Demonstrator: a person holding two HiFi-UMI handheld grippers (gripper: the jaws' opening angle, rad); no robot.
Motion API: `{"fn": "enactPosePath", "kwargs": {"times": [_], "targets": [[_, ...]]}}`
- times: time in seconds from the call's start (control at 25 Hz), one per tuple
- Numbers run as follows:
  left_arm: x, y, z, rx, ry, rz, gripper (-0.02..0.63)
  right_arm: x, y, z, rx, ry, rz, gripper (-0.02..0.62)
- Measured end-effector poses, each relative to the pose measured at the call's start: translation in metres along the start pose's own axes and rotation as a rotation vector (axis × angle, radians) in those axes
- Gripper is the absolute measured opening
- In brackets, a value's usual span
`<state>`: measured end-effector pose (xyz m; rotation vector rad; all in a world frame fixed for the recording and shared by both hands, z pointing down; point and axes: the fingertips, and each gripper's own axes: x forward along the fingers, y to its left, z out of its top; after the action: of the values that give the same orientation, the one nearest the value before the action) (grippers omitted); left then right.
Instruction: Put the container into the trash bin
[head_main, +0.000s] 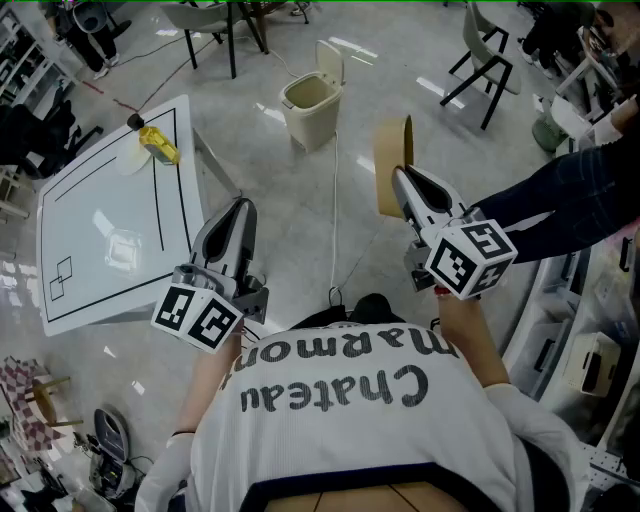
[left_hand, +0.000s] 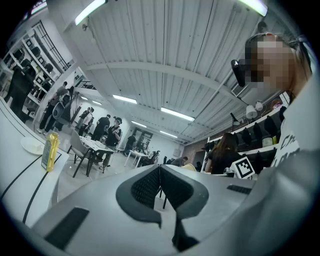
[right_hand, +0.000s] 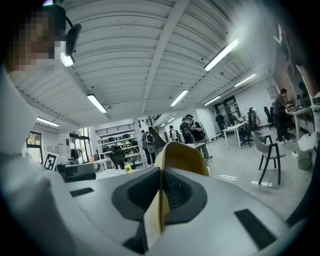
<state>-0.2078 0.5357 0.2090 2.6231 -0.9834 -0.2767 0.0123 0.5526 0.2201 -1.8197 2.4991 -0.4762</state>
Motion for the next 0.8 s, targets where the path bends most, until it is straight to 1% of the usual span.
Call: {"fn": "enactPosePath", "kwargs": {"times": [0.2, 0.44, 0.56, 0.72, 0.8], "targets": [[-0.008, 0.000, 0.005, -0.001, -0.003, -0.010, 0.025, -0.002, 0.009, -0.003, 0.001, 0.005, -0.015, 0.043], [-0.014, 0.003, 0.001, -0.003, 0.006, -0.016, 0.025, -0.004, 0.008, -0.007, 0.094, -0.011, -0.033, 0.043], [-0.007, 0.013, -0.007, -0.015, 0.047, 0.009, 0.025, 0.007, 0.004, -0.008, 0.110, 0.001, -0.028, 0.043], [0.016, 0.032, -0.022, -0.043, 0.141, 0.033, 0.023, 0.034, -0.011, -0.006, 0.084, 0.032, -0.019, 0.043], [0.033, 0.040, -0.020, -0.037, 0.137, 0.041, 0.025, 0.052, -0.023, 0.000, 0.075, 0.040, -0.006, 0.043]]}}
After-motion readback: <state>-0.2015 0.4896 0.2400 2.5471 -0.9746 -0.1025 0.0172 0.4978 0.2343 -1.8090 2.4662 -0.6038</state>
